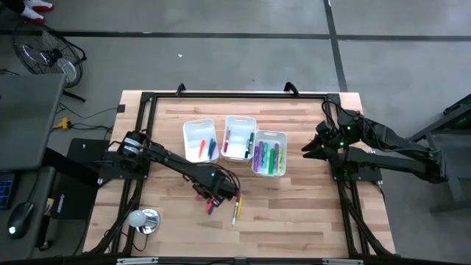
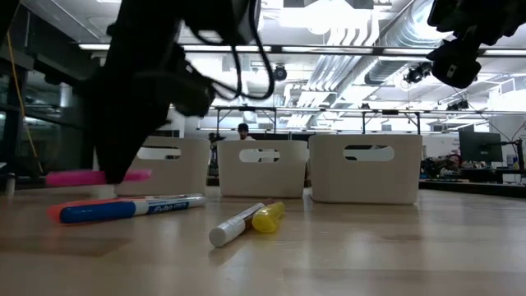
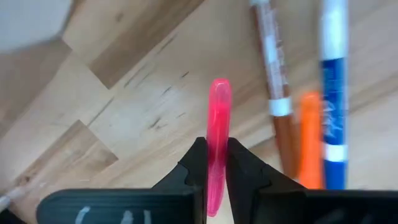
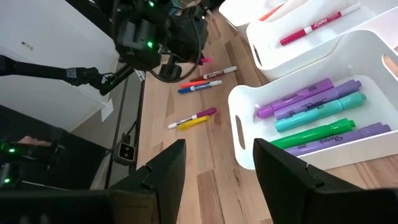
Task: Pick & Place Markers
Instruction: Put the pink pen into the left white bin
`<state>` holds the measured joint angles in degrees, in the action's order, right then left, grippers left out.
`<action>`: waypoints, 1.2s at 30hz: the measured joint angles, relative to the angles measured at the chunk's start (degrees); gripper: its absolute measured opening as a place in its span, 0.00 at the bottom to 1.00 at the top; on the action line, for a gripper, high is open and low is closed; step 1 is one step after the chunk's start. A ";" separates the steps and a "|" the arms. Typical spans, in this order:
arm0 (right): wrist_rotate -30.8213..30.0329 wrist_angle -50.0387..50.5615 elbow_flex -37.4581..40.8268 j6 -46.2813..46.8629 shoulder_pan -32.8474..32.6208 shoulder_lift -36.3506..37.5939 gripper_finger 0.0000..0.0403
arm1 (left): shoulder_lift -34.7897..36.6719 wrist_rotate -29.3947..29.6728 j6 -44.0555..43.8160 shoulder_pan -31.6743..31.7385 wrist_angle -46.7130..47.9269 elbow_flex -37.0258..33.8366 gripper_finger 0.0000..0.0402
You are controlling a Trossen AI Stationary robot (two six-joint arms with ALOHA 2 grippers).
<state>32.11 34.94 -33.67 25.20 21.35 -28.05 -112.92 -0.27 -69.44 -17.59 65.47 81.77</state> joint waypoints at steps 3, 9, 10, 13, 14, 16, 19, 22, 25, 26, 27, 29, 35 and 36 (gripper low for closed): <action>-0.01 0.00 -0.01 -0.20 0.00 0.00 0.44 | 0.04 1.89 0.76 0.98 3.16 3.92 0.06; -0.01 0.00 0.00 -0.80 0.00 0.01 0.44 | 0.18 7.56 4.21 5.81 12.74 11.81 0.06; 0.01 0.01 0.00 -0.82 0.00 0.00 0.44 | 0.22 8.30 5.04 6.89 14.24 12.79 0.06; 0.01 0.00 0.00 -0.82 0.00 0.00 0.44 | 1.97 11.24 7.70 10.39 16.54 14.15 0.06; 0.01 0.00 0.00 -0.82 0.00 0.02 0.44 | 3.28 12.09 8.60 11.74 16.69 14.13 0.06; 0.05 0.00 0.00 -0.81 0.02 -0.01 0.44 | 4.80 14.03 9.63 14.45 16.93 14.24 0.06; 0.36 0.00 0.00 -0.82 0.02 0.02 0.44 | 6.63 16.17 11.22 18.46 18.10 13.89 0.06; 0.36 0.00 0.00 -0.83 0.00 0.01 0.44 | 8.57 16.06 12.49 22.66 18.04 14.15 0.06; 0.36 0.00 0.00 -1.14 0.00 -0.01 0.44 | 8.90 15.38 12.71 26.23 17.81 14.11 0.06; 0.38 0.00 0.00 -1.23 0.00 -0.01 0.44 | 8.86 14.39 12.68 27.25 17.77 14.11 0.06; 0.36 0.00 0.00 -1.24 0.02 0.02 0.44 | 8.85 13.23 12.66 28.22 17.84 14.08 0.06; 0.27 0.00 0.00 -1.26 0.00 -0.01 0.44 | 8.85 11.44 12.28 29.68 17.66 14.08 0.06; 0.23 0.02 0.00 -1.28 0.00 0.00 0.44 | 8.90 9.63 5.49 30.48 14.96 10.85 0.08; 0.23 0.02 0.00 -1.28 0.00 -0.01 0.44 | 8.85 9.49 3.96 30.40 13.76 9.17 0.08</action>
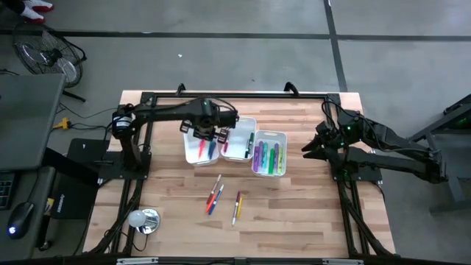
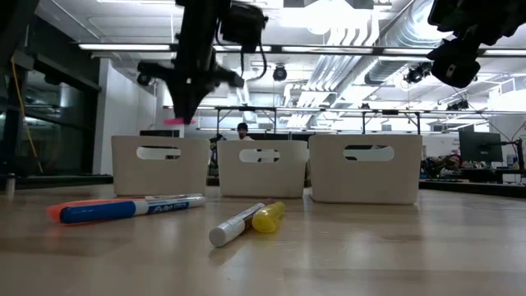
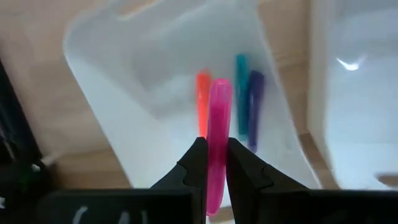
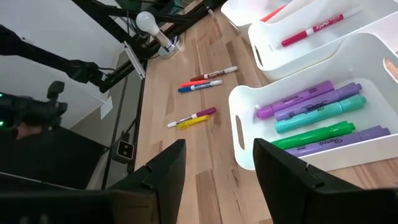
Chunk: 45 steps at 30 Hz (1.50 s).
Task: Pick & Place Markers
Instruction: Put the pink pen into the left white bin, then put the brown marker into the middle white bin
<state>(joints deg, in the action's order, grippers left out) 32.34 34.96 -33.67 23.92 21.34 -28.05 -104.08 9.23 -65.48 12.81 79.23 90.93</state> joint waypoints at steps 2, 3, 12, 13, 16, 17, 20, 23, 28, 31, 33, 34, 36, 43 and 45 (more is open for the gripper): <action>0.02 0.06 0.00 0.00 0.01 0.00 0.44 | 0.12 -1.27 -1.78 -0.03 -1.66 -3.58 0.07; 0.13 0.14 0.00 0.00 0.01 0.00 0.44 | 0.73 -1.93 -2.23 -0.02 -2.38 -5.60 0.07; 0.62 1.46 0.00 -1.51 0.00 0.02 0.44 | 4.45 -9.15 -7.38 0.74 -18.39 -20.03 0.08; 0.61 1.45 0.00 -1.52 0.00 0.00 0.44 | 4.59 -9.74 -7.80 0.74 -18.40 -20.94 0.08; 0.53 1.49 0.00 -1.92 0.00 0.00 0.44 | 4.77 -10.57 -8.32 0.74 -20.94 -22.66 0.08; 0.51 1.57 0.00 -1.92 0.00 0.02 0.44 | 4.77 -10.64 -8.54 0.74 -22.88 -23.26 0.08; 0.21 1.70 0.00 -1.92 0.01 0.00 0.44 | 4.77 -10.23 -11.32 0.74 -25.82 -24.72 0.08; 0.19 1.73 0.00 -1.92 0.02 0.00 0.44 | 4.79 -9.37 -12.80 0.74 -26.17 -24.88 0.08; 0.17 1.70 0.00 -1.87 0.00 0.00 0.44 | 4.77 -8.74 -12.49 0.74 -26.69 -24.92 0.08; 0.17 1.73 -0.02 -1.59 0.00 0.02 0.44 | 4.77 -7.94 -12.62 0.74 -26.74 -24.92 0.10; 0.17 1.89 -0.01 -1.13 0.00 0.02 0.44 | 4.77 -7.30 -12.35 0.74 -26.75 -24.92 0.15; 0.17 2.07 0.00 -0.98 0.02 0.02 0.44 | 4.77 -7.22 -12.03 0.74 -26.76 -24.92 0.18; 0.17 2.33 0.00 -0.90 0.00 0.02 0.44 | 4.77 -7.16 -11.00 0.74 -26.81 -24.92 0.26; 0.17 2.58 0.00 -0.01 0.02 0.02 0.44 | 4.75 -7.08 -6.60 0.69 -25.97 -23.23 0.45; 0.20 2.56 0.00 0.06 0.01 0.02 0.44 | 4.75 -5.77 -5.34 0.69 -23.74 -21.09 0.47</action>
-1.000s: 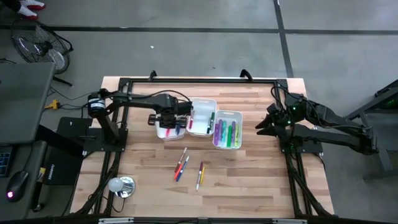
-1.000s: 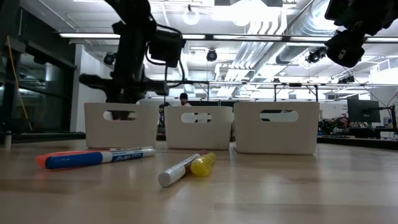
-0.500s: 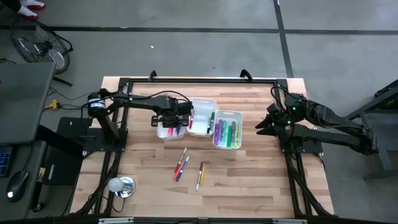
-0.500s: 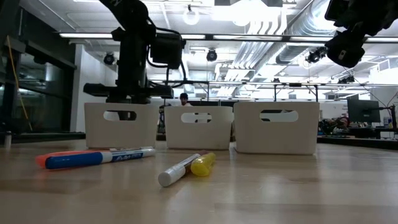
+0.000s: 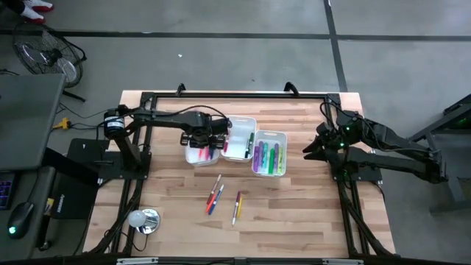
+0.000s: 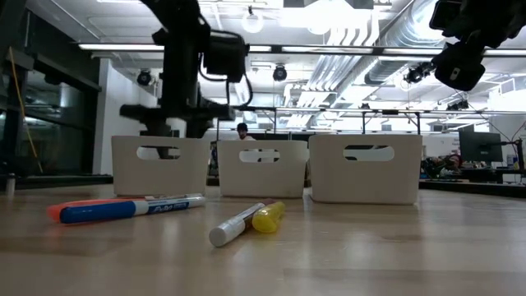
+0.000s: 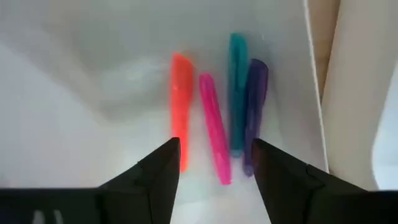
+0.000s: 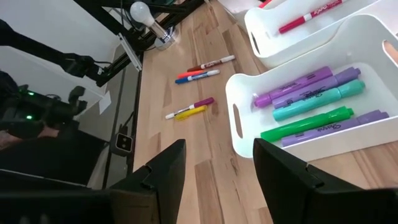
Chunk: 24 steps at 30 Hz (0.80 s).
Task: Pick & Place Markers
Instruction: Put the brown marker into the middle white bin
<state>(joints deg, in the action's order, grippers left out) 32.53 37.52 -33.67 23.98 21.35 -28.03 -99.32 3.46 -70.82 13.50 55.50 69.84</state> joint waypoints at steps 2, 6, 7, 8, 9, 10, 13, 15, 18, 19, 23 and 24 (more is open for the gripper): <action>0.00 -0.01 0.00 0.29 -0.01 0.00 0.44 | 0.39 1.75 1.50 -0.02 4.14 2.47 0.48; 0.00 0.00 0.00 0.60 -0.01 0.00 0.44 | 1.08 4.61 4.28 -0.88 10.74 8.77 0.48; 0.00 -0.01 -0.02 0.62 0.01 -0.02 0.44 | 1.53 4.94 4.95 -1.35 12.34 9.86 0.48; 0.00 -0.01 0.00 0.62 -0.01 0.00 0.44 | 2.29 5.02 5.09 -1.98 13.82 10.88 0.48; 0.00 -0.01 0.00 0.62 0.01 0.00 0.44 | 2.84 5.07 5.05 -2.67 14.23 12.01 0.48; 0.00 -0.01 0.00 0.62 0.01 -0.02 0.44 | 3.12 5.08 4.94 -3.48 13.49 12.99 0.48; 0.00 -0.01 0.00 0.52 0.01 0.00 0.44 | 3.98 5.17 3.94 -6.21 14.44 13.66 0.48; 0.00 0.00 0.00 0.42 -0.01 -0.02 0.44 | 4.36 5.27 2.02 -8.35 13.07 14.52 0.48; 0.00 0.14 0.00 0.18 0.01 -0.02 0.44 | 4.23 5.24 -0.82 -11.96 14.41 14.27 0.48; 0.00 0.21 -0.01 0.12 -0.01 -0.02 0.44 | 4.19 4.91 -1.84 -13.30 13.98 14.26 0.48; 0.00 0.19 0.00 0.02 0.00 -0.02 0.44 | 4.24 4.29 -5.75 -18.86 12.23 14.30 0.48; 0.00 0.19 0.00 0.01 -0.01 -0.01 0.44 | 4.24 4.32 -6.74 -20.11 11.36 14.30 0.48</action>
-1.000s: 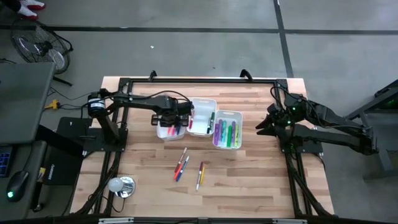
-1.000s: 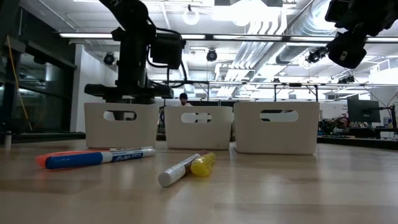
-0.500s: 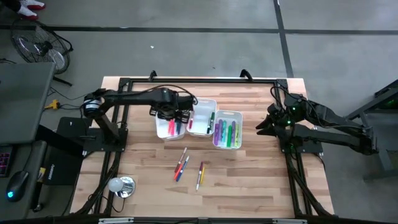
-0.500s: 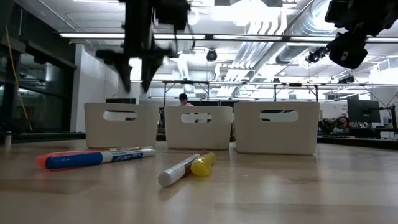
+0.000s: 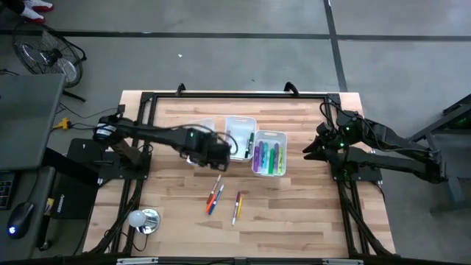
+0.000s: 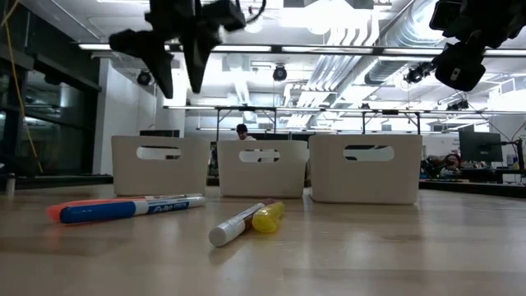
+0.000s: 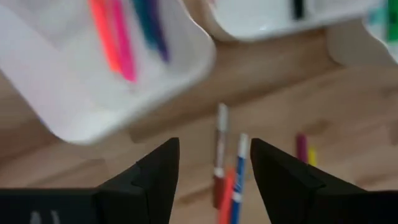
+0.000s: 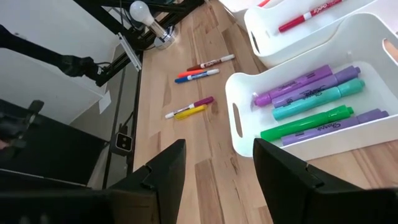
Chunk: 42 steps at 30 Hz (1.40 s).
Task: Pick & Place Markers
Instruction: Put the brown marker into the middle white bin
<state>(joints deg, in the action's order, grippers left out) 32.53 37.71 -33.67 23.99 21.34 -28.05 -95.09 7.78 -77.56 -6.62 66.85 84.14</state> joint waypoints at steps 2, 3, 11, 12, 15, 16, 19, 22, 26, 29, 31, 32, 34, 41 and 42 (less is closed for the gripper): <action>0.00 -0.02 0.00 -0.02 0.00 0.01 0.44 | 0.00 0.46 -2.06 -2.27 -1.63 0.00 0.48; 0.00 0.00 0.00 -0.02 0.00 0.00 0.44 | -0.02 0.66 -2.50 -3.15 -2.75 0.00 0.48; 0.00 0.22 0.00 -0.74 0.00 -0.01 0.44 | -5.39 -3.69 -3.74 -5.99 -7.75 0.16 0.48; 0.00 0.22 0.00 -0.85 0.00 -0.01 0.44 | -6.12 -4.16 -3.76 -6.39 -7.03 -0.10 0.48; 0.00 0.24 0.00 -0.90 0.01 0.04 0.44 | -8.48 -4.65 -3.98 -6.55 -9.55 0.25 0.48; 0.00 0.28 0.00 -0.90 0.00 0.01 0.44 | -8.96 -4.68 -3.96 -6.57 -9.10 0.13 0.48; 0.00 0.78 0.00 -0.90 0.02 0.04 0.44 | -10.55 -6.35 -4.09 -6.54 -9.20 0.11 0.48; 0.01 0.89 0.00 -0.66 0.00 0.04 0.44 | -12.52 -7.35 -3.31 -6.53 -7.75 -0.07 0.48; 0.00 1.07 0.00 -0.68 0.00 -0.03 0.44 | -14.08 -7.90 -2.01 -6.53 -7.69 -0.04 0.48; 0.02 1.22 0.00 -0.65 0.00 0.00 0.44 | -15.54 -8.79 -1.50 -6.51 -8.41 0.07 0.48; 0.00 1.25 -0.02 -0.61 0.00 0.01 0.44 | -16.68 -8.99 -1.33 -6.51 -8.11 -0.02 0.48; 0.00 1.26 0.00 -0.59 0.00 -0.01 0.44 | -17.18 -9.01 -1.31 -6.51 -8.45 -0.02 0.48; 0.00 1.27 0.00 -0.52 0.00 0.01 0.44 | -17.59 -9.17 -0.75 -6.51 -7.01 -0.02 0.48; 0.00 1.38 0.00 -0.48 0.00 -0.01 0.44 | -20.01 -10.44 0.77 -5.66 -8.77 -1.26 0.48; 0.00 1.40 0.00 -0.50 0.00 0.01 0.44 | -20.17 -10.47 1.10 -5.50 -8.65 -1.61 0.48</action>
<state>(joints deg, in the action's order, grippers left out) 32.53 39.11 -33.67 23.49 21.34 -28.03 -115.25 -2.69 -76.46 -12.12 58.20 82.52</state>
